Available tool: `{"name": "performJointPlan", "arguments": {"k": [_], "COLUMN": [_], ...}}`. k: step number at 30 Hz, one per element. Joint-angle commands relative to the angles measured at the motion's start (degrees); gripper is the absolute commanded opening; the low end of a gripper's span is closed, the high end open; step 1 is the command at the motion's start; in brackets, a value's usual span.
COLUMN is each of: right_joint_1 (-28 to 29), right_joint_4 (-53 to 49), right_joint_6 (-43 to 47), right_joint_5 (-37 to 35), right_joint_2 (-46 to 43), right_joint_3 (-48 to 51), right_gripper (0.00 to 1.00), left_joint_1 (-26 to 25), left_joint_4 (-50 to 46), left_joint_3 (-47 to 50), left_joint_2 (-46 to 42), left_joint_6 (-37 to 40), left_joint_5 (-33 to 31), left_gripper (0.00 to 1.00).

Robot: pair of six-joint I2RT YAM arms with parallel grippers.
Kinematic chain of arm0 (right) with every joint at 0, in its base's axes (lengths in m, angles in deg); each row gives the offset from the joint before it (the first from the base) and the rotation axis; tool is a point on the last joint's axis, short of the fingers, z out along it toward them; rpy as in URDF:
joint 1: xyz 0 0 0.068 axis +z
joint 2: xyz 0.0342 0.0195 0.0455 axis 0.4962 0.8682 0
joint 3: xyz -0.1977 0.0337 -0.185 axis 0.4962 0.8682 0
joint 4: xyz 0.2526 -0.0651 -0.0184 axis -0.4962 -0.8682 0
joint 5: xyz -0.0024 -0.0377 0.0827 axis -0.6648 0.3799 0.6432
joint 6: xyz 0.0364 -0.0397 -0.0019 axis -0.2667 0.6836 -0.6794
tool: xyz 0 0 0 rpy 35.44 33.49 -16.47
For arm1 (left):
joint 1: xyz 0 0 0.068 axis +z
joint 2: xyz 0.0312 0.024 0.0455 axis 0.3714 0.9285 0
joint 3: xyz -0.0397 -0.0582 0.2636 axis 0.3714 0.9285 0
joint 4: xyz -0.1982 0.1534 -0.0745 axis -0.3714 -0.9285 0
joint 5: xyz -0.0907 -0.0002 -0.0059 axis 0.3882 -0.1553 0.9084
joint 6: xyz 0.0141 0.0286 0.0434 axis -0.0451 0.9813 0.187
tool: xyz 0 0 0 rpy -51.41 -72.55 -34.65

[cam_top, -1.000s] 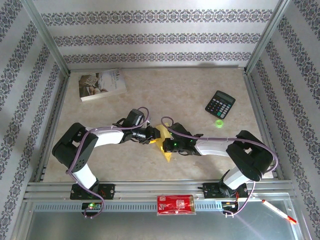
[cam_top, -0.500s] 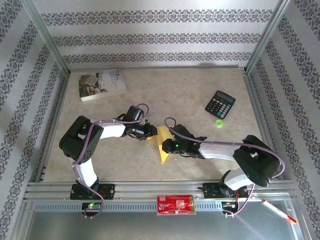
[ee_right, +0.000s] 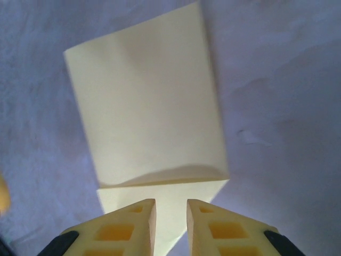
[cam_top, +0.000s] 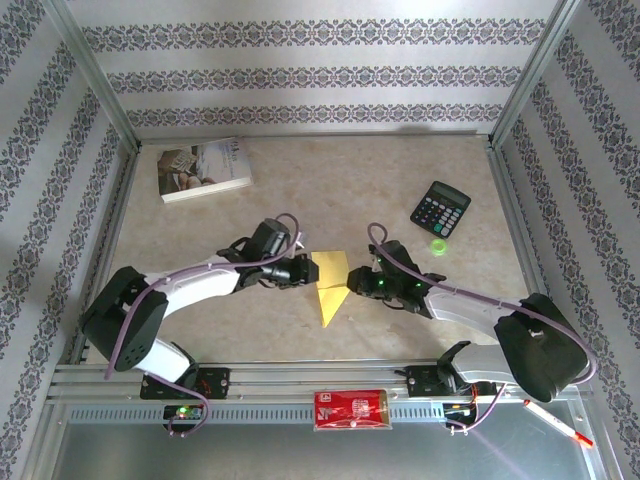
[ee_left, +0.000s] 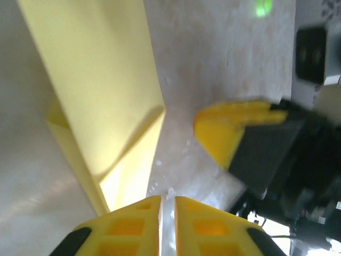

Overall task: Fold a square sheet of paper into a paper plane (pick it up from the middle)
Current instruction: Fold the wing for the fifth time at the center of the table.

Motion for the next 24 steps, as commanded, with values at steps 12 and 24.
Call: {"name": "performJointPlan", "arguments": {"k": [12,24], "right_joint_1": [-4.5,-6.0], "right_joint_4": [-7.2,-4.7], "right_joint_6": [6.6,6.2], "right_joint_5": [6.5,13.7], "right_joint_2": [1.0,10.6], "right_joint_3": [-3.2,-7.7], "right_gripper": [0.34,0.46], "left_joint_1": [2.9,7.8], "left_joint_4": [0.9,-0.1], "left_joint_3": [-5.0,-4.9], "left_joint_2": [17.2,21.1], "left_joint_6": [3.0,7.9], "left_joint_5": [8.9,15.6], "left_gripper": [0.01,0.0]}}
